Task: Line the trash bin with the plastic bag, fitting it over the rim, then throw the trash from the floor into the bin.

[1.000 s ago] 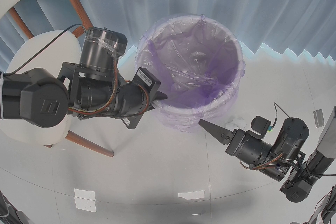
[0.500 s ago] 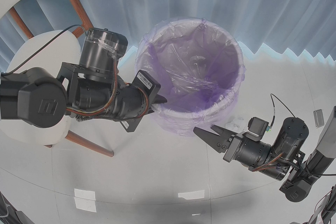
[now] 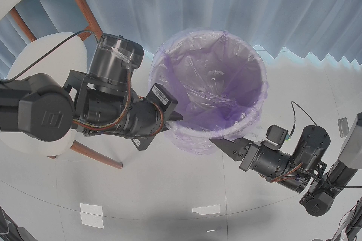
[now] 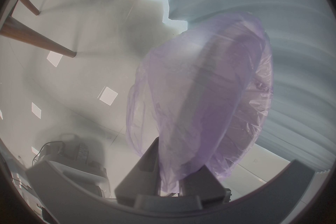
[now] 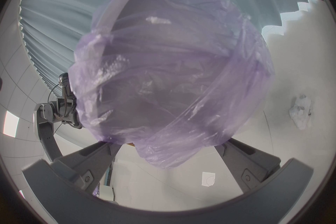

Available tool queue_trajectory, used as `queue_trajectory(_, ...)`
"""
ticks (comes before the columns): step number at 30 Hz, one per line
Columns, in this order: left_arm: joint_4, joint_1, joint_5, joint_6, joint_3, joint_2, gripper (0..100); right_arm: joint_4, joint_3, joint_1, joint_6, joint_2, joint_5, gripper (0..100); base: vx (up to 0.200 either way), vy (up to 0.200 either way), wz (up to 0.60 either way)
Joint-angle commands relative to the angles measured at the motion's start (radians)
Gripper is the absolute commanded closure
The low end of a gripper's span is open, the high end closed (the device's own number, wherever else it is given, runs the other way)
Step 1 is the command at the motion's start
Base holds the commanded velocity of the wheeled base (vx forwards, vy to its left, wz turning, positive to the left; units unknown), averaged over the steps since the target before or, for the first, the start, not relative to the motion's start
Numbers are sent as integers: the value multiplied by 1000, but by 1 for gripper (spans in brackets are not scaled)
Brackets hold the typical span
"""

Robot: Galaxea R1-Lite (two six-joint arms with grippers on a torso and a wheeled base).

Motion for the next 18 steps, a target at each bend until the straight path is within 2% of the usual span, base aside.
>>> queue_trajectory(1,3,-18,-1,0,0,-2,100,-18,-2,-7,2,3,-3,0,0,0,0)
queue_trajectory(6,1,-21,-1,0,-2,1,100,-18,0,-7,34,1,-23,0,0,0,0)
queue_trajectory(18,3,-21,-1,0,-3,-4,100,-18,-2,-8,36,14,-35,0,0,0,0)
